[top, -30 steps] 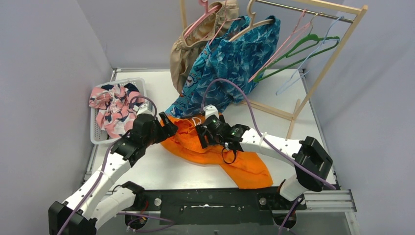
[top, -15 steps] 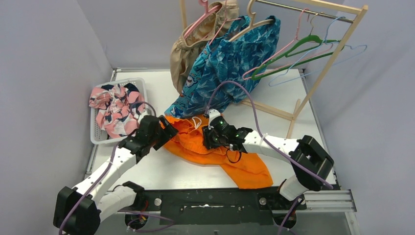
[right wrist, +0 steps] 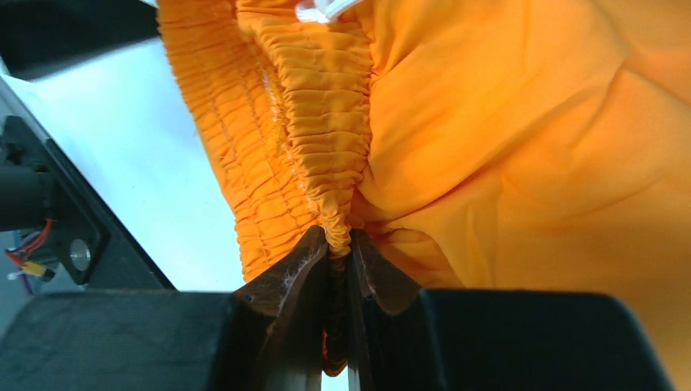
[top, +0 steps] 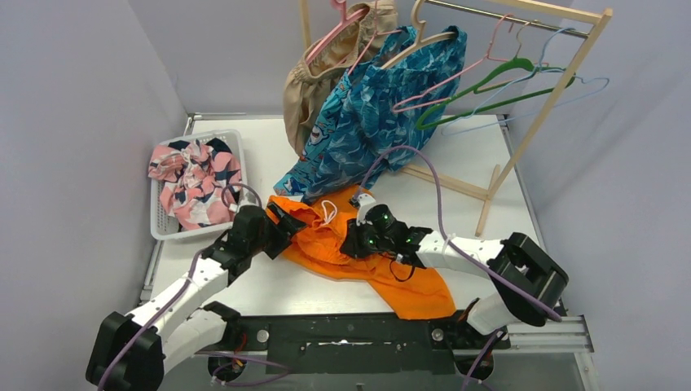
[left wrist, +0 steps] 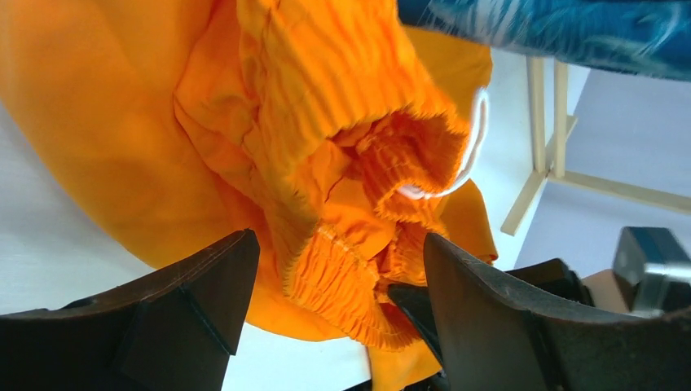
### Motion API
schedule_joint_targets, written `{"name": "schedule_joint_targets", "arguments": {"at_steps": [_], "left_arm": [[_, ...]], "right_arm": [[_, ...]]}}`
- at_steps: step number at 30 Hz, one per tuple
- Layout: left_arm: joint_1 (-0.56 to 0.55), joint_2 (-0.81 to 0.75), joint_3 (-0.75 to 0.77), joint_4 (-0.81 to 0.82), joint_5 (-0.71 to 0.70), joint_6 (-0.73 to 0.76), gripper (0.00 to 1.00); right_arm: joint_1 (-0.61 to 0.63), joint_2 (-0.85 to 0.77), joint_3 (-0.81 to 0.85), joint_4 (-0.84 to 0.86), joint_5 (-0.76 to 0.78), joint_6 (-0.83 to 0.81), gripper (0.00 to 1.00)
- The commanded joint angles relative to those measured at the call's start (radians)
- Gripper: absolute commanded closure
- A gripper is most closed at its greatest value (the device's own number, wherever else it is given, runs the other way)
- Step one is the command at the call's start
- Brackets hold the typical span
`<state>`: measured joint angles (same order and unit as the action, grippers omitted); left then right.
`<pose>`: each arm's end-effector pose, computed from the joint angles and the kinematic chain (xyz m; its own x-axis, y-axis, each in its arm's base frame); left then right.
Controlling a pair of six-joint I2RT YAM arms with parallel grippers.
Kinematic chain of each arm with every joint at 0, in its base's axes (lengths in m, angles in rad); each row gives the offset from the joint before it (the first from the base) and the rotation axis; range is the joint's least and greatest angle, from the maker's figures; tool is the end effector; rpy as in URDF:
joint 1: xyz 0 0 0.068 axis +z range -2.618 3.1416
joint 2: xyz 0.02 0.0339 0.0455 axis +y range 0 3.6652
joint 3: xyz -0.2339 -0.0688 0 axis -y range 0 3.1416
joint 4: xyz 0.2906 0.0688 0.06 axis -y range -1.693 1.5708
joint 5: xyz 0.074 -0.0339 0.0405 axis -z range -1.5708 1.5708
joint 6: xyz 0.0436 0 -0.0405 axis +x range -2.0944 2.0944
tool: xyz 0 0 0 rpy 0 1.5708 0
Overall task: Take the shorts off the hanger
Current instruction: Pick up the shorts at the center of the board.
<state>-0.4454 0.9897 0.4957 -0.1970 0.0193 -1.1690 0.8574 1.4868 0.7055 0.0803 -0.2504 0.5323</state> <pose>0.2402 -0.1156 0.1491 -0.6337 -0.7171 -0.2900 -0.3556 0.6030 -0.7140 0.2129 0.2625 0.1096 -0.7984 -0.1711 -0.5774 -0.5238 0.6704 0.5256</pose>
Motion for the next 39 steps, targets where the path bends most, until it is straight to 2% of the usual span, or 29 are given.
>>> {"name": "schedule_joint_targets", "arguments": {"at_steps": [1,4,6,8,12,15,18,20,23,26,27,28,29,31,32,35,39], "left_arm": [[-0.04,-0.029,-0.12,0.243,0.059,-0.073,0.26],[-0.107,0.015,-0.138,0.375,0.066,-0.065,0.26],[-0.178,0.049,-0.093,0.356,0.008,-0.021,0.26],[-0.211,0.068,-0.073,0.322,-0.041,-0.022,0.23],[-0.205,0.031,-0.219,0.462,-0.062,-0.16,0.21],[-0.205,0.0,-0.305,0.574,-0.081,-0.208,0.21],[-0.201,0.015,-0.301,0.578,-0.072,-0.178,0.22],[-0.201,0.041,-0.25,0.509,-0.047,-0.111,0.25],[-0.206,0.076,-0.141,0.324,-0.088,0.011,0.37],[-0.193,0.099,-0.132,0.281,-0.091,0.078,0.46],[-0.193,0.105,-0.135,0.288,-0.092,0.106,0.54],[-0.191,0.112,-0.135,0.291,-0.088,0.131,0.72],[-0.191,0.116,-0.127,0.287,-0.086,0.16,0.83],[-0.191,0.121,-0.088,0.243,-0.088,0.22,0.97],[-0.196,0.121,-0.06,0.215,-0.093,0.272,1.0],[-0.229,0.106,0.036,0.12,-0.154,0.392,1.0],[-0.319,0.078,0.214,-0.023,-0.241,0.535,1.0]], "right_arm": [[0.021,-0.049,-0.025,0.161,-0.057,0.028,0.9],[0.097,0.002,0.042,0.064,-0.028,-0.044,0.88],[0.177,0.056,0.093,0.004,0.069,-0.068,0.87],[0.236,0.087,0.1,0.014,0.155,-0.063,0.87],[0.248,0.1,0.039,0.096,0.164,-0.015,0.87],[0.254,0.101,0.034,0.082,0.166,-0.005,0.87],[0.289,0.098,0.035,0.066,0.178,-0.031,0.86],[0.293,0.096,0.032,0.07,0.182,-0.028,0.86],[0.294,0.074,0.04,0.08,0.174,-0.022,0.86],[0.306,0.019,0.018,0.122,0.19,-0.024,0.83],[0.306,-0.003,0.008,0.133,0.197,-0.024,0.82],[0.307,-0.025,-0.001,0.139,0.206,-0.022,0.79],[0.307,-0.054,-0.002,0.133,0.222,-0.015,0.74],[0.307,-0.114,0.004,0.085,0.271,-0.002,0.59],[0.308,-0.149,0.008,0.053,0.31,0.003,0.51],[0.309,-0.259,0.025,-0.099,0.477,0.048,0.44],[0.306,-0.377,0.088,-0.393,0.756,0.198,0.41]]}}
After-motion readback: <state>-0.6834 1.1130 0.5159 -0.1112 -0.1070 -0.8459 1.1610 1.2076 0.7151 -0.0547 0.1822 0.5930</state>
